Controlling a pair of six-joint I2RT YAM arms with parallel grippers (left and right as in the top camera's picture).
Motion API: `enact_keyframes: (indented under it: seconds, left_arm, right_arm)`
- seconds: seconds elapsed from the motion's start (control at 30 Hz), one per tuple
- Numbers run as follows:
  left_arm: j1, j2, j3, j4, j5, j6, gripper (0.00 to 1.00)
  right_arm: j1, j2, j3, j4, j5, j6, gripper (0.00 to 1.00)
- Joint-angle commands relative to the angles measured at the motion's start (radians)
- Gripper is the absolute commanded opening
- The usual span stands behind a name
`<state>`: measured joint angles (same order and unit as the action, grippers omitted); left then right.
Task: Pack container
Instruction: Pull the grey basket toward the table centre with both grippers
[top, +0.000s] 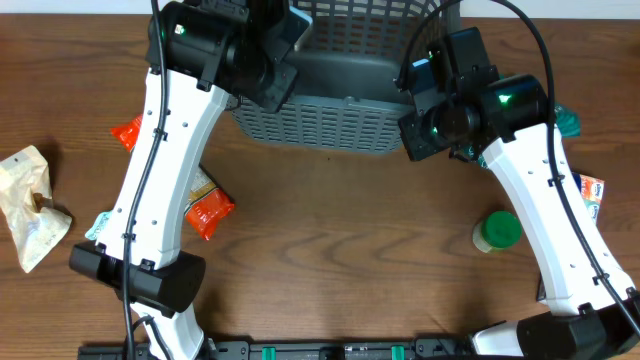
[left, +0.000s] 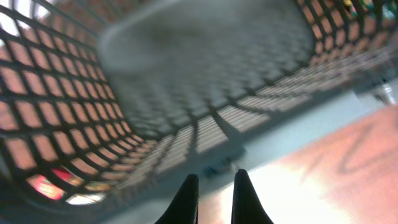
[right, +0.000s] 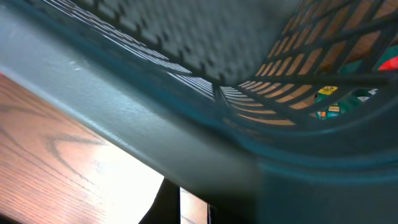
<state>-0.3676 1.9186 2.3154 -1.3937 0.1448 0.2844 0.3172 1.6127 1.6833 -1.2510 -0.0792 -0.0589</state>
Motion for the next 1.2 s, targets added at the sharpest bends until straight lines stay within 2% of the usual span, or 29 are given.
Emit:
enact_keyframes:
  seconds: [0.0, 0.23, 0.33, 0.43, 0.9, 1.17]
  left_arm:
    - [0.002, -0.007, -0.009, 0.025, -0.053, -0.007, 0.06]
    - [0.006, 0.013, -0.009, 0.095, -0.089, 0.014, 0.06]
    - [0.019, 0.043, -0.009, 0.096, -0.089, -0.022, 0.06]
    - [0.038, 0.079, -0.010, 0.078, -0.085, -0.063, 0.06]
    - [0.048, 0.106, -0.010, -0.072, -0.085, -0.077, 0.06]
    - [0.048, 0.106, -0.010, -0.048, -0.086, -0.080, 0.06]
  right_arm:
    - [-0.011, 0.000, 0.014, -0.002, 0.012, 0.014, 0.01]
    - [-0.011, 0.000, 0.014, -0.014, 0.012, 0.014, 0.01]
    - [-0.011, 0.000, 0.014, -0.021, 0.012, 0.014, 0.01]
    - [-0.011, 0.000, 0.014, -0.021, 0.012, 0.014, 0.01]
    - [-0.011, 0.000, 0.014, -0.011, 0.083, 0.062, 0.01]
    - [-0.011, 0.000, 0.014, -0.006, 0.082, 0.062, 0.01]
